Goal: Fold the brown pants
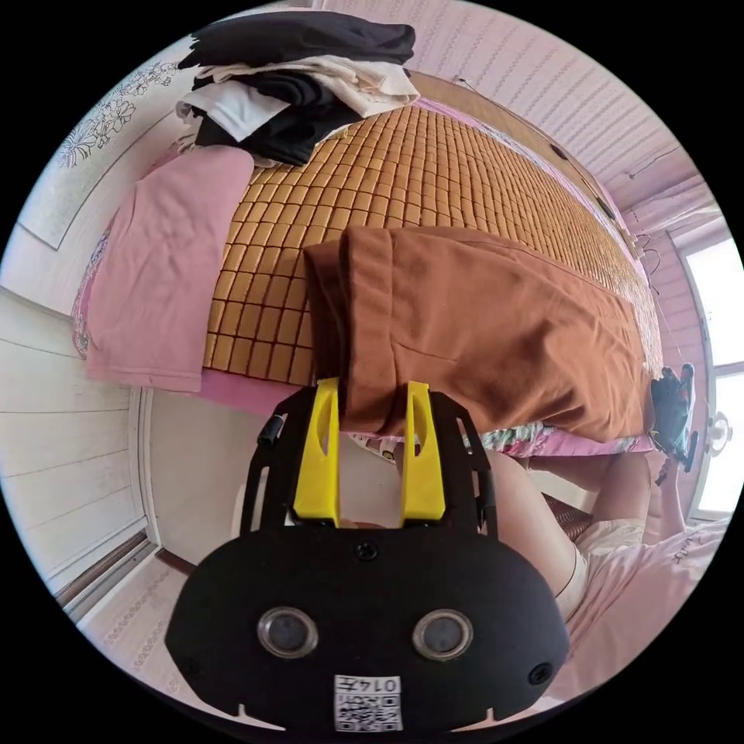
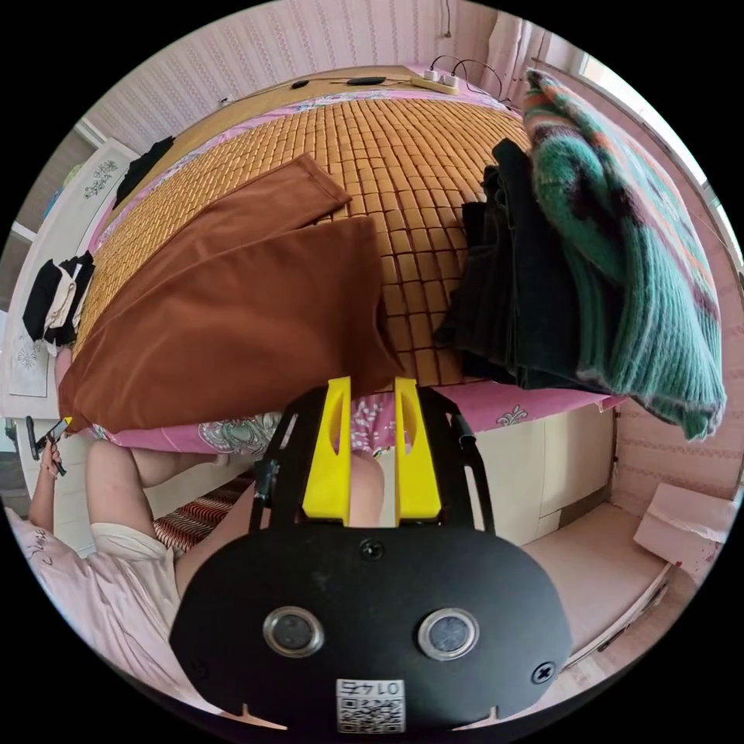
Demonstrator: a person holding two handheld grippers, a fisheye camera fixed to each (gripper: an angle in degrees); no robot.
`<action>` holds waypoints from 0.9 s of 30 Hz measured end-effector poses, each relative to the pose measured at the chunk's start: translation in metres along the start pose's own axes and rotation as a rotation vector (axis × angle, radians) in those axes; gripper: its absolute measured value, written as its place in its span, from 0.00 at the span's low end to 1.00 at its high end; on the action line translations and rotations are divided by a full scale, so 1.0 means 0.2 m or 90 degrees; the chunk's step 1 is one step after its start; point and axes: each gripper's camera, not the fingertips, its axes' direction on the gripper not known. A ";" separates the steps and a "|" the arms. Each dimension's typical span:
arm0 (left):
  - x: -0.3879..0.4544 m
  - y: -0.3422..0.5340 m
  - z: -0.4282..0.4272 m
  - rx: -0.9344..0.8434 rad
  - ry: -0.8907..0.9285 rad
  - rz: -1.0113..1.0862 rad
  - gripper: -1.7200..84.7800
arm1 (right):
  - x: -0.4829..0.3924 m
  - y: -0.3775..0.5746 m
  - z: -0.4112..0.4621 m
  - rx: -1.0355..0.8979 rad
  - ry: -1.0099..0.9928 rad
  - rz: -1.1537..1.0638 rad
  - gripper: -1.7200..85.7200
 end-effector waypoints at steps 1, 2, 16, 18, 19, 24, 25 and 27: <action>0.02 0.00 -0.02 0.007 -0.016 0.007 0.15 | 0.00 0.01 -0.03 0.009 0.021 0.004 0.14; 0.06 0.01 -0.08 0.026 -0.060 0.026 0.14 | -0.02 0.01 -0.07 0.032 0.035 0.000 0.14; 1.75 -0.54 0.24 0.116 0.040 0.563 0.14 | -0.13 -0.58 0.20 0.065 -0.066 -0.010 0.14; 2.00 -0.60 0.47 0.090 -0.009 0.597 0.15 | -0.15 -0.53 0.17 0.088 -0.030 -0.006 0.06; 2.04 -0.61 0.52 0.086 -0.024 0.599 0.16 | -0.17 -0.50 0.15 0.101 -0.032 -0.023 0.04; 2.19 -0.57 0.77 -0.024 0.024 0.677 0.03 | -0.17 -0.39 -0.07 0.172 -0.046 -0.067 0.02; 2.19 -0.56 0.78 -0.025 0.021 0.679 0.02 | -0.17 -0.38 -0.15 0.196 -0.057 -0.081 0.02; 2.16 -0.52 0.75 -0.006 0.017 0.690 0.01 | -0.20 -0.39 -0.28 0.231 -0.065 -0.107 0.02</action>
